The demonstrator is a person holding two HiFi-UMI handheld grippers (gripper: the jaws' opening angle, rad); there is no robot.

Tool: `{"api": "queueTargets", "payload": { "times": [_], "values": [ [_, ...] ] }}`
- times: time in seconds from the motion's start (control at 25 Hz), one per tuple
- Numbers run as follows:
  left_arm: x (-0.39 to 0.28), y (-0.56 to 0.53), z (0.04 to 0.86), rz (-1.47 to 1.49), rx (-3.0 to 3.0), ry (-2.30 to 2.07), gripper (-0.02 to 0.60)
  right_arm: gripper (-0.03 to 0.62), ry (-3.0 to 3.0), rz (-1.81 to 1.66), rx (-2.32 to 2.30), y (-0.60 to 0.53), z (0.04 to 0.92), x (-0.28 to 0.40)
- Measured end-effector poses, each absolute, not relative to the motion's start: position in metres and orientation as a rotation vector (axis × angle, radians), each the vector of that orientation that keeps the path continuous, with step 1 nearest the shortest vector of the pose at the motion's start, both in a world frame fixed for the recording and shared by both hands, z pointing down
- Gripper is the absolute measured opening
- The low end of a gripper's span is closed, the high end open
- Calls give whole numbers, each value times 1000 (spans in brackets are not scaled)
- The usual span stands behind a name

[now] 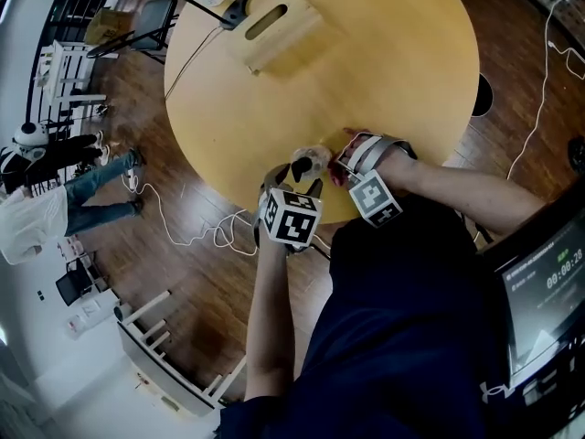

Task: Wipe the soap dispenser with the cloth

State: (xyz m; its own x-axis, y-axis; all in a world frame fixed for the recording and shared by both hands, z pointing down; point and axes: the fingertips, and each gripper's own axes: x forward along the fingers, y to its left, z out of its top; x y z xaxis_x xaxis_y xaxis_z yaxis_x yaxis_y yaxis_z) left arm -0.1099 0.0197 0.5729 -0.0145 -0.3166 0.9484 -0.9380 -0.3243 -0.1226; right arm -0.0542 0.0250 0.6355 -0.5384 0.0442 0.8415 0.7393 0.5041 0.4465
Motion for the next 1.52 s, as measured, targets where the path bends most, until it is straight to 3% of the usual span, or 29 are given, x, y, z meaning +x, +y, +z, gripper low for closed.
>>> {"api": "queueTargets", "payload": {
  "times": [0.28, 0.44, 0.6, 0.84, 1.08, 1.28, 1.52],
  "values": [
    [-125, 26, 585, 1795, 1832, -1116, 221, 84, -2009, -1035, -378, -47, 599, -93],
    [-123, 28, 588, 1534, 1766, -1202, 220, 84, -1993, -1062, -427, -35, 604, -87],
    [-108, 27, 566, 1124, 1729, -1377, 277, 84, -2032, -1062, -572, 9, 601, -59],
    [-110, 23, 570, 1286, 1726, -1399, 285, 86, -2035, -1102, -567, 4, 571, -70],
    [-139, 2, 574, 1529, 1748, -1357, 236, 86, -1959, -1113, -495, -51, 592, -104],
    [-141, -3, 570, 1391, 1730, -1422, 243, 86, -1961, -1063, -419, -68, 613, -115],
    [-137, -15, 572, 1416, 1789, -1437, 295, 84, -2066, -1020, -521, -24, 594, -99]
  ]
}}
